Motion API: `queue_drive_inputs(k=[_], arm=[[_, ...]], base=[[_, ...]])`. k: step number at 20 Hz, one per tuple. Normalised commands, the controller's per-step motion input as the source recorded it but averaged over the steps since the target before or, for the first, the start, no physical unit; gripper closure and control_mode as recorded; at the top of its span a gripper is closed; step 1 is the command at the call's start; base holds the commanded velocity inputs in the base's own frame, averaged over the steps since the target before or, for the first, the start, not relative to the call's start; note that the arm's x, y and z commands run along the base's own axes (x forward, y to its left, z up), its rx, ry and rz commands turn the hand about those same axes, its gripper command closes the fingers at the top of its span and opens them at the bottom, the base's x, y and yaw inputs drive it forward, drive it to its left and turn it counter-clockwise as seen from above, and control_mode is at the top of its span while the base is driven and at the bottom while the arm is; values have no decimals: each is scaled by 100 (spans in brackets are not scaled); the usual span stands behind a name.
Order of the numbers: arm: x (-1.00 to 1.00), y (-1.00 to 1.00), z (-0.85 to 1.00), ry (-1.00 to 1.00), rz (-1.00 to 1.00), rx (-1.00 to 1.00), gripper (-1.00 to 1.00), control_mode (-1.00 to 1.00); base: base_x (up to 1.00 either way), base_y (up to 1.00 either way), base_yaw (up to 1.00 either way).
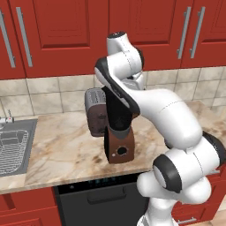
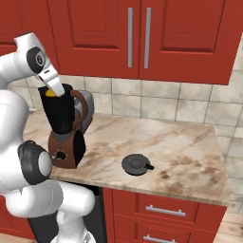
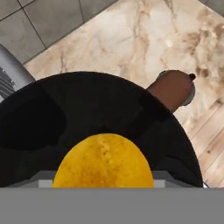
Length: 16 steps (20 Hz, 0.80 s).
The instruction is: Open the blender lid, put the mango in the blender, close the lid, and start the blender.
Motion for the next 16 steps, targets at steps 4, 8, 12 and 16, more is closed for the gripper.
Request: queue_drive_inputs(k=[4,8,12,16], arm=[[0,6,-65,10,3,0,-100,-100],[0,1,-19,2,2,0,-100,-100],[0,0,8,-2,0,0,-100,-100],[-2,0,46,-8,0,0,-100,-100]], base=[[0,0,0],[0,0,0],[0,0,0],[0,0,0]])
